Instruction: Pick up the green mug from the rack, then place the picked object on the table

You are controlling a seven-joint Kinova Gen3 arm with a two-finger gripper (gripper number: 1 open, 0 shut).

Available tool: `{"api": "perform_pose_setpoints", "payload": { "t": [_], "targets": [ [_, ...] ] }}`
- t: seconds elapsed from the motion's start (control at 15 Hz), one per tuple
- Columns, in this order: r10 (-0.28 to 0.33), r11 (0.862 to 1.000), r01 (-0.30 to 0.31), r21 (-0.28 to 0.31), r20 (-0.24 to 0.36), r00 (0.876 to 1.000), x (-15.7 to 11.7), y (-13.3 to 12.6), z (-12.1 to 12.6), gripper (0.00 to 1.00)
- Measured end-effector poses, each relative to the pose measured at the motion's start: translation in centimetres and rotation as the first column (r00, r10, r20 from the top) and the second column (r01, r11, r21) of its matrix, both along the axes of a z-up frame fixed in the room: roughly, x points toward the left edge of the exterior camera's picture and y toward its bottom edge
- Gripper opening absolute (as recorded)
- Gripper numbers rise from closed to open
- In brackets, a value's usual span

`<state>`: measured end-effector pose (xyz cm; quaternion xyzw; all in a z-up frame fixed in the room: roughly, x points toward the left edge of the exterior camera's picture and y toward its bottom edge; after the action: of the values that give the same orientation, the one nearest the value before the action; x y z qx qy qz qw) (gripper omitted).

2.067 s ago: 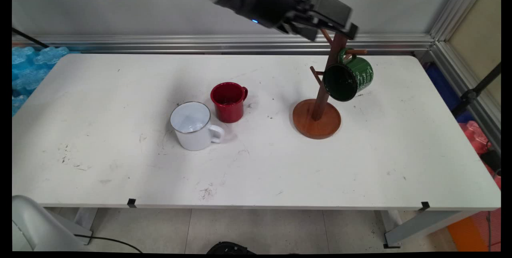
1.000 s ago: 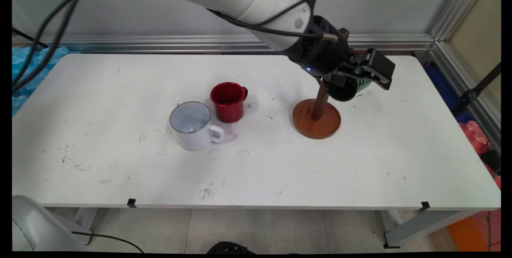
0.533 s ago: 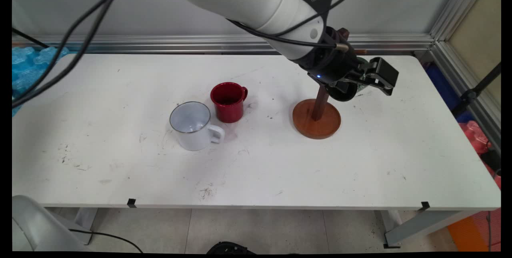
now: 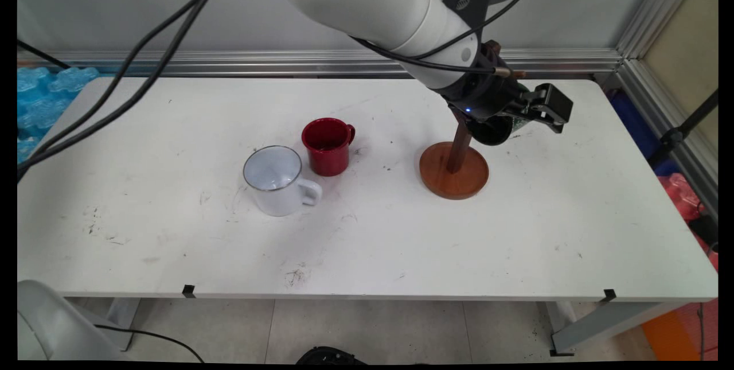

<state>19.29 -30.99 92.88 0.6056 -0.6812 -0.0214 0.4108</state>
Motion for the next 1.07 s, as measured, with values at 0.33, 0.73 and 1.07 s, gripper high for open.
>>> {"api": "perform_pose_setpoints", "payload": {
  "t": [0.33, 0.73, 1.07],
  "targets": [
    [0.017, 1.000, -0.017, -0.012, 0.015, 1.000, -0.4, -0.3, -0.4, 0.00],
    [0.029, 0.999, -0.028, -0.028, 0.036, 0.999, -0.7, -0.3, -0.9, 0.00],
    [0.035, 0.999, -0.034, -0.034, 0.050, 0.998, -0.6, 0.0, -1.2, 0.00]
  ]
}}
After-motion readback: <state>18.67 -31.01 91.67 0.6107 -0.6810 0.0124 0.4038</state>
